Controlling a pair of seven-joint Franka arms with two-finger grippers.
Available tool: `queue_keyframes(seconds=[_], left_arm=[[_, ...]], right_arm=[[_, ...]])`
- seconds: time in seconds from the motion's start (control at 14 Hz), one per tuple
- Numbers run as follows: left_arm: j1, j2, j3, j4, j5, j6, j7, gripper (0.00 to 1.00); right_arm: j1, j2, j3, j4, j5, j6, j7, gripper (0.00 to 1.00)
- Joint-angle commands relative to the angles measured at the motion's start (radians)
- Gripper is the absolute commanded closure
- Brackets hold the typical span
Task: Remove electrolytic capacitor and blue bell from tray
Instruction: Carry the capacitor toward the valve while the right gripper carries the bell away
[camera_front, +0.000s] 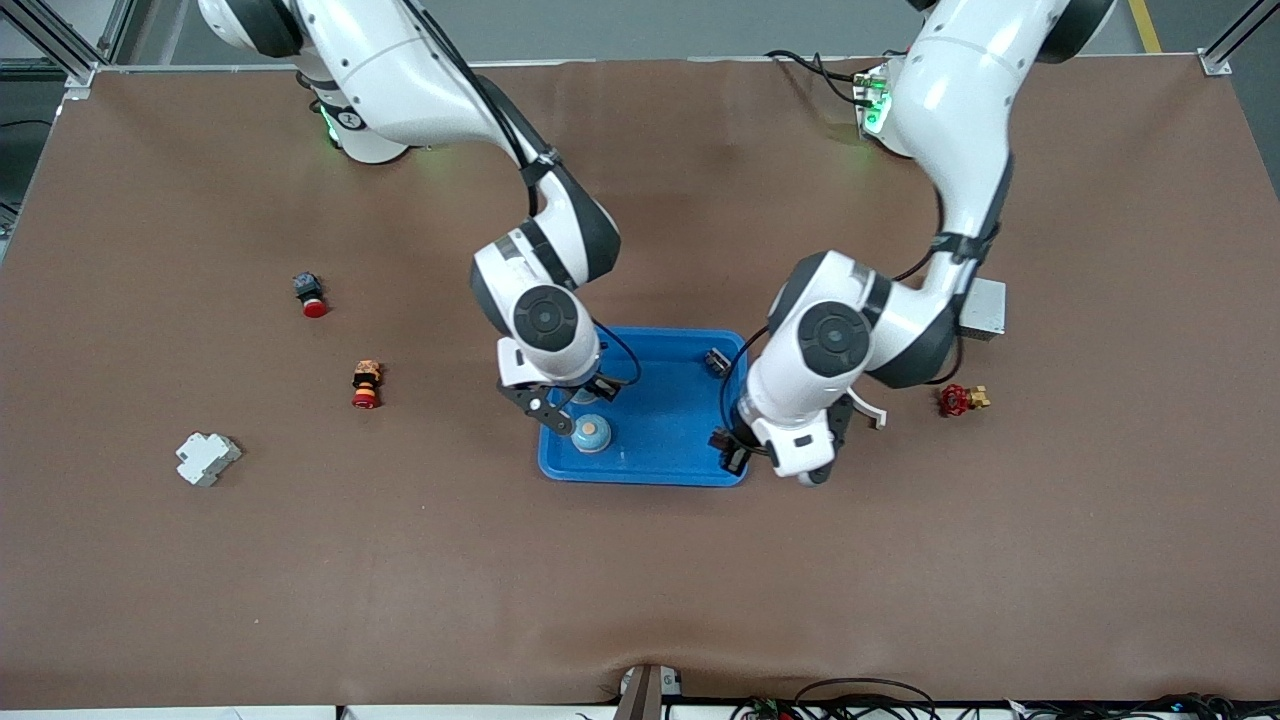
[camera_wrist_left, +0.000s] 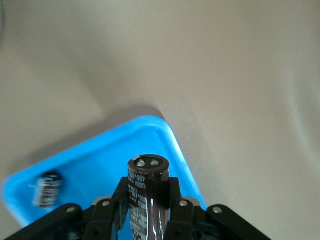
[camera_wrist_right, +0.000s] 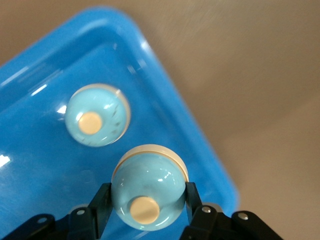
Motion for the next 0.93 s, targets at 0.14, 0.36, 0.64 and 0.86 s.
queue_keyframes(seconds=[0.14, 0.36, 0.64, 0.86], left_arm=[[0.079, -0.127, -0.015, -0.052, -0.048, -0.237, 0.277, 1.00], [0.128, -0.211, -0.014, -0.131, -0.051, -0.310, 0.445, 1.00], [0.226, -0.354, -0.012, -0.303, -0.048, -0.310, 0.711, 1.00], [0.290, -0.373, -0.009, -0.337, -0.016, -0.325, 0.866, 1.00]], right_arm=[[-0.171, -0.218, 0.004, -0.106, 0.002, -0.172, -0.366, 1.00], [-0.309, -0.298, 0.002, -0.196, -0.022, -0.174, -0.617, 1.00], [-0.458, -0.337, 0.002, -0.226, -0.044, -0.174, -0.856, 1.00], [-0.516, -0.355, 0.002, -0.255, -0.044, -0.163, -0.954, 1.00]])
